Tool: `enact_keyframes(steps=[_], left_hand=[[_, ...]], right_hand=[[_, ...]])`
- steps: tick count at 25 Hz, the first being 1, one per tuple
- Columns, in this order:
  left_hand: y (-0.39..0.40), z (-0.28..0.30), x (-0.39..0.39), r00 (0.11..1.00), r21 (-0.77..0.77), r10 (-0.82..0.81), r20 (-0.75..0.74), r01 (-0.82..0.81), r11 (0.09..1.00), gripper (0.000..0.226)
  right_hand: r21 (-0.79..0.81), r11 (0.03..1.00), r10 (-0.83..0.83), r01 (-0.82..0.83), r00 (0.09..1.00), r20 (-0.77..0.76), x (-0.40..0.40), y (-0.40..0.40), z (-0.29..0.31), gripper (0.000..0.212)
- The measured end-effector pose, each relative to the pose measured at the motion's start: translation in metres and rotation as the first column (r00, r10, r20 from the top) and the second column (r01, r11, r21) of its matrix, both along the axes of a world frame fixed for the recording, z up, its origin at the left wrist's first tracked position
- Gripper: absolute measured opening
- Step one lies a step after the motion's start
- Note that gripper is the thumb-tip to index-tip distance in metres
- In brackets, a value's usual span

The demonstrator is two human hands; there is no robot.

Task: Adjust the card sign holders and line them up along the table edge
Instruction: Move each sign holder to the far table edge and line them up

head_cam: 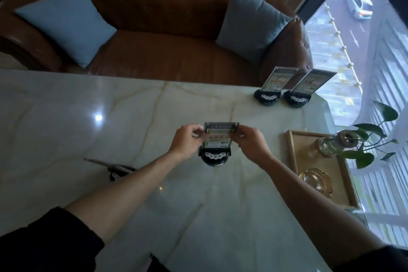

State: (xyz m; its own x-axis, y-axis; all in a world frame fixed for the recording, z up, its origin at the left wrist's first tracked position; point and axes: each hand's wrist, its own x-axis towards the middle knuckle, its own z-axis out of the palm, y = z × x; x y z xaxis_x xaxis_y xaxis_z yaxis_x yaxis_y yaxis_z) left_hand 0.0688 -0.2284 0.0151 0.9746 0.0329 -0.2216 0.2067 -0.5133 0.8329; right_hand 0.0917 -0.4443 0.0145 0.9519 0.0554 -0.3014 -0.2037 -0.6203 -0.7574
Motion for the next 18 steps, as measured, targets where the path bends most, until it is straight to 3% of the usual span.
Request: enact_keyframes(steps=[11, 18], left_hand=[[-0.08, -0.007, 0.198, 0.99, -0.013, 0.051, 0.128, -0.05, 0.999, 0.01], [-0.093, -0.042, 0.249, 0.992, -0.012, 0.009, 0.123, -0.008, 1.0, 0.012]], right_hand=[[-0.079, 0.992, -0.083, 0.099, 0.979, 0.187, 0.185, -0.064, 0.002, 0.015], [-0.069, 0.98, -0.175, 0.189, 0.969, 0.176, 0.224, -0.071, -0.037, 0.018]])
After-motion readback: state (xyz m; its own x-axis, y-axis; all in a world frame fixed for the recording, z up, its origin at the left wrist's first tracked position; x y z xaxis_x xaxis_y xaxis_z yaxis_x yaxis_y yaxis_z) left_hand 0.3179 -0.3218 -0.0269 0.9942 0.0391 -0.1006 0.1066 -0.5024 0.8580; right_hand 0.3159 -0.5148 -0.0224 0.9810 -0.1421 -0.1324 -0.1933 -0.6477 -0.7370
